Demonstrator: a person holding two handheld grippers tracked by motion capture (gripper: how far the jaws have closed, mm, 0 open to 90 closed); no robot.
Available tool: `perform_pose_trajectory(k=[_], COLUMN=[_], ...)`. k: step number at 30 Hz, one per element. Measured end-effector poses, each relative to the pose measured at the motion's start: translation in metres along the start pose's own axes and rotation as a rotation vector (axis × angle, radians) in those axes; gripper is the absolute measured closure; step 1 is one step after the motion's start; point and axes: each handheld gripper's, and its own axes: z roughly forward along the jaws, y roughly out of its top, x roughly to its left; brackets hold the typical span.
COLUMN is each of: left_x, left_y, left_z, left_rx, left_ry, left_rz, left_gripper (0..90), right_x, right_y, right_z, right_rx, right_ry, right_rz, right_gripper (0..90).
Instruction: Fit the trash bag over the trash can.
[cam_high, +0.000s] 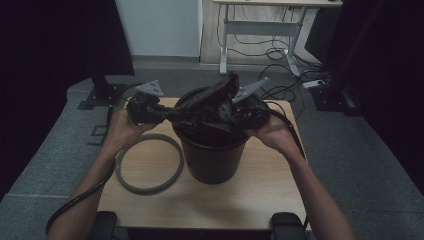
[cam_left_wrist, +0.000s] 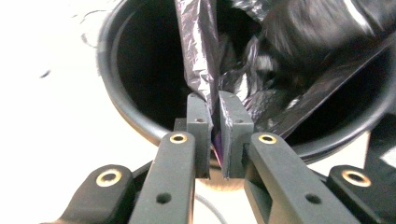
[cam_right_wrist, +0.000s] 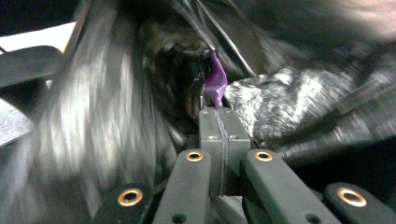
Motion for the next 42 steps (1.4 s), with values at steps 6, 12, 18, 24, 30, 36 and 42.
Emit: perform_pose_trajectory(k=[6, 12, 18, 24, 30, 36, 42], left_x=[0.013, 0.027, 0.034, 0.033, 0.036, 0.039, 0.04], left_y=[-0.008, -0.016, -0.024, -0.024, -0.016, -0.004, 0.012], left_z=[-0.005, -0.012, -0.015, -0.008, -0.013, -0.018, -0.017], left_rx=[0.006, 0.015, 0.034, 0.059, 0.027, 0.023, 0.015], left_ry=[0.07, 0.136, 0.168, 0.161, 0.142, 0.133, 0.096], left_rz=[-0.031, -0.066, -0.086, -0.065, -0.055, -0.045, -0.036], left_gripper=[83.1, 83.1, 82.8, 67.4, 42.0, 36.3, 31.7], right_x=[-0.016, -0.034, -0.05, -0.054, -0.053, -0.054, -0.063], right_y=[-0.021, -0.044, -0.071, -0.076, -0.063, -0.047, -0.03], right_z=[-0.023, -0.044, -0.057, -0.056, -0.063, -0.072, -0.075], right_rx=[-0.001, 0.011, 0.018, 0.013, -0.043, -0.067, -0.067], right_ry=[-0.064, -0.129, -0.162, -0.135, -0.108, -0.103, -0.156], right_rz=[0.051, 0.11, 0.175, 0.186, 0.196, 0.189, 0.207], right_gripper=[88.9, 88.9, 88.9, 83.7, 58.3, 48.6, 39.4])
